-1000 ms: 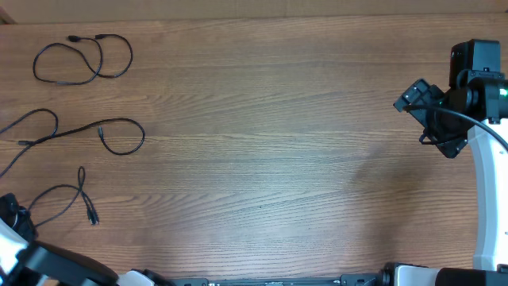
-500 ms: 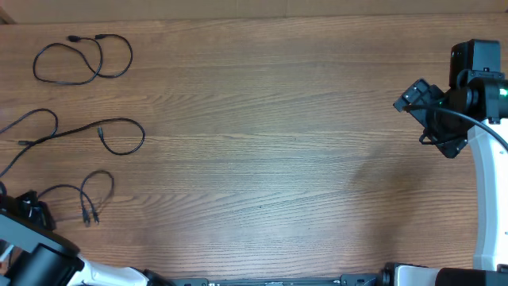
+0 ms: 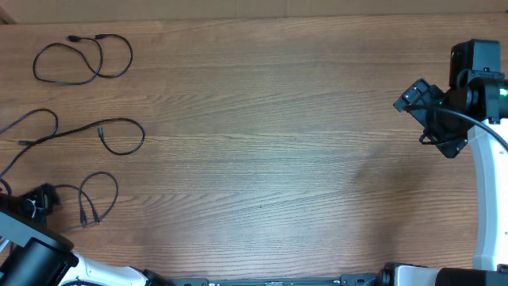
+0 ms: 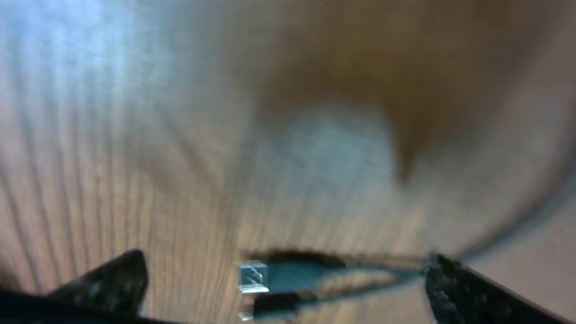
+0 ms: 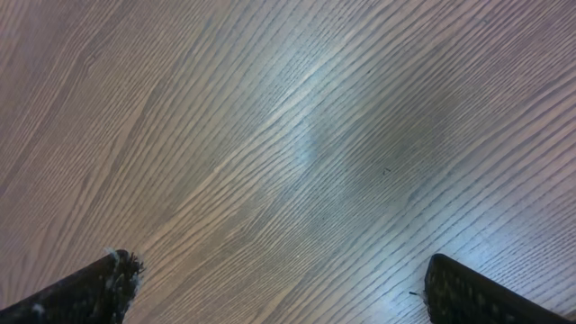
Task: Untangle cables
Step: 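Lay the cable down at the lower left and arrange it with the left gripper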
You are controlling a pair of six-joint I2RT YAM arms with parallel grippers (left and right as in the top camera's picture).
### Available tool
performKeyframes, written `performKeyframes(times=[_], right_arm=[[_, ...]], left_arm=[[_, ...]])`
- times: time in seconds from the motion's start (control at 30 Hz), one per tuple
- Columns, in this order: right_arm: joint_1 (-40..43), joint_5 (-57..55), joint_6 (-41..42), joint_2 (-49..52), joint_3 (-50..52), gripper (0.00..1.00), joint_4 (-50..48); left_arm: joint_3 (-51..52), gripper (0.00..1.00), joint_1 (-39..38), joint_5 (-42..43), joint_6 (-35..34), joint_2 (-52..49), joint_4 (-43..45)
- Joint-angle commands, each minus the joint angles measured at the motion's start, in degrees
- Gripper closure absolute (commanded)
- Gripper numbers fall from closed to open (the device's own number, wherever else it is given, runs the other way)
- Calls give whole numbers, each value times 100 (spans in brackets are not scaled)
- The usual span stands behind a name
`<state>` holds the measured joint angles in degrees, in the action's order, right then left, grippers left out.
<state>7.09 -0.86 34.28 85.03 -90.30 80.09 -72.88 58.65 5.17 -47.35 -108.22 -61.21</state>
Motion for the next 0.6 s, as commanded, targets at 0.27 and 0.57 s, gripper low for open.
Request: performKeyframes(times=[0.27,0.57], right_arm=[[7,-57,-7,-4,28,0,-28],[7,-57,-7,-4,28,0,-28]], left_arm=[[-1768,1,22,726,1478,-42,-721],[-1290,0,20,39,1676,-48,-651]])
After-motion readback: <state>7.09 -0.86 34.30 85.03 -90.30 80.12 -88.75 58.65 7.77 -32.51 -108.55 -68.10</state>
